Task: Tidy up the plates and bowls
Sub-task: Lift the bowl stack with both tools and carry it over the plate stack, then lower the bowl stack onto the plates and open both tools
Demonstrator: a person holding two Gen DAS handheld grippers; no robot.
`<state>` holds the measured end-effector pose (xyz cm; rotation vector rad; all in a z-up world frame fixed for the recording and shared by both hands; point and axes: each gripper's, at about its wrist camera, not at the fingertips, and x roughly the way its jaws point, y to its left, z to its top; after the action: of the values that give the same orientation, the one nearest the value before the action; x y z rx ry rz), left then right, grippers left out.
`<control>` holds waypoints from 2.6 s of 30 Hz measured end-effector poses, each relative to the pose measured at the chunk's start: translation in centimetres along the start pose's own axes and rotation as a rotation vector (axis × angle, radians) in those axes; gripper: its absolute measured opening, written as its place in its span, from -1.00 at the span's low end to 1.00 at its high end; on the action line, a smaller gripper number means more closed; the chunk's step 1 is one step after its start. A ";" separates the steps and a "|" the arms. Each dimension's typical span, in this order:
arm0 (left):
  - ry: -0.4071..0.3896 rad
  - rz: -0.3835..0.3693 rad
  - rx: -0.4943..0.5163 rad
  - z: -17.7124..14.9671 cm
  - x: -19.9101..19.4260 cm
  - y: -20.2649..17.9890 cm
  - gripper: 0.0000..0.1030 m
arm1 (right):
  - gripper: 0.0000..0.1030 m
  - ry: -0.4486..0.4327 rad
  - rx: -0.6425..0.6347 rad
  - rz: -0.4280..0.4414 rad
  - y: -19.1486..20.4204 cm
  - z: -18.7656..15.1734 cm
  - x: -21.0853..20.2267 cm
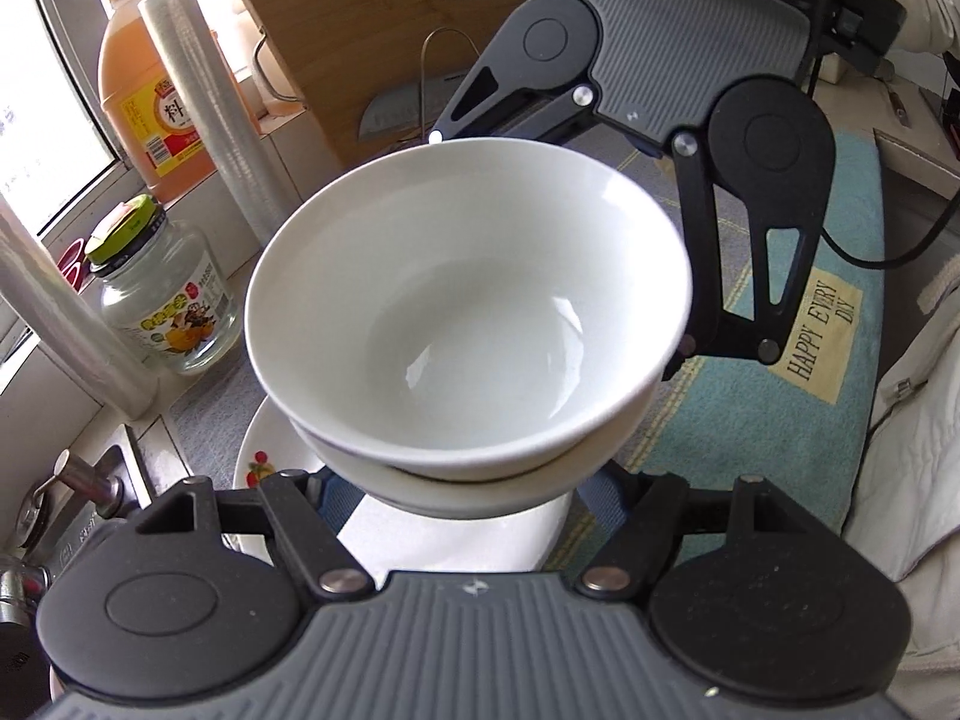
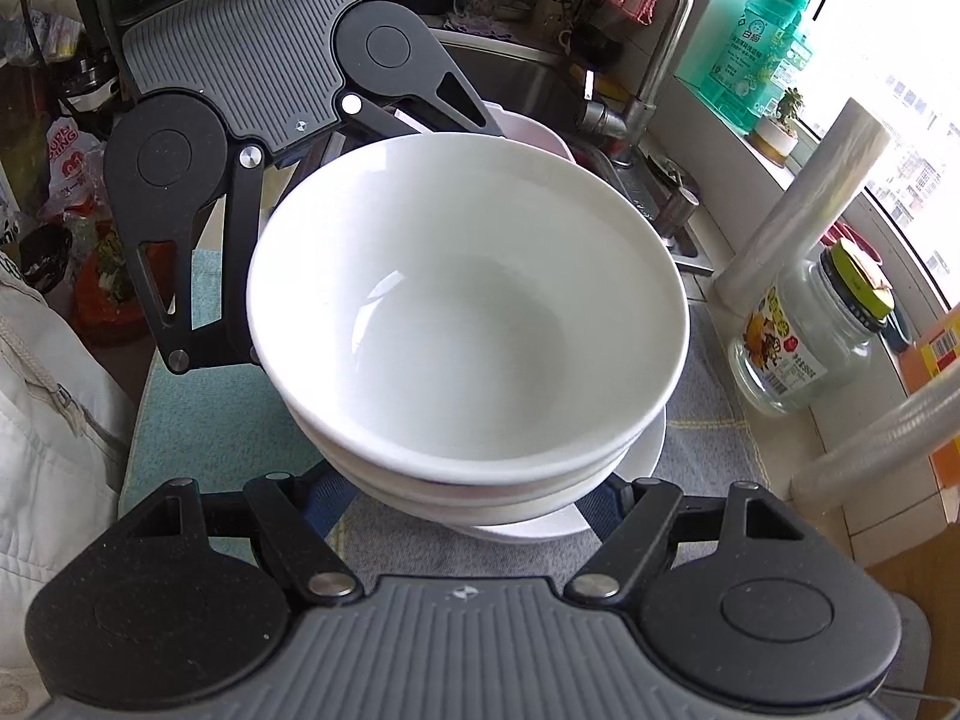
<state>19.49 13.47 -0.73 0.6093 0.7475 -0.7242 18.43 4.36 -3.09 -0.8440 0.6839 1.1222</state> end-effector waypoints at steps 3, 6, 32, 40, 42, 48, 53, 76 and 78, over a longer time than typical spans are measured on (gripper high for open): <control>0.004 0.011 -0.004 -0.3 0.4 1.0 0.44 | 0.57 0.003 -0.012 -0.009 -0.5 0.8 0.9; 0.011 0.015 -0.001 -0.8 0.8 1.8 0.44 | 0.57 0.011 -0.019 -0.018 -0.9 1.3 1.9; 0.072 -0.048 -0.044 -2.2 4.4 4.7 0.44 | 0.57 0.088 0.024 0.045 -3.1 1.6 6.2; 0.076 -0.063 -0.047 -2.1 4.8 5.2 0.44 | 0.57 0.093 0.037 0.057 -3.4 1.6 6.4; 0.078 -0.065 -0.049 -2.0 4.9 5.4 0.44 | 0.57 0.093 0.040 0.060 -3.5 1.7 6.5; 0.084 -0.074 -0.053 -2.0 5.0 5.5 0.45 | 0.57 0.092 0.051 0.061 -3.5 1.6 6.6; 0.083 -0.081 -0.083 -2.1 5.1 5.8 0.47 | 0.64 0.092 0.056 0.052 -3.5 1.5 6.7; -0.004 0.013 -0.167 -3.7 2.5 4.4 0.91 | 1.00 0.028 0.117 -0.023 -2.4 1.4 4.4; -0.022 0.056 -0.196 -4.2 2.0 4.1 0.92 | 1.00 0.025 0.143 -0.036 -2.1 1.2 4.0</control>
<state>22.08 18.19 -3.80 0.4415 0.7680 -0.5969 21.72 6.89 -5.28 -0.7469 0.7574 1.0197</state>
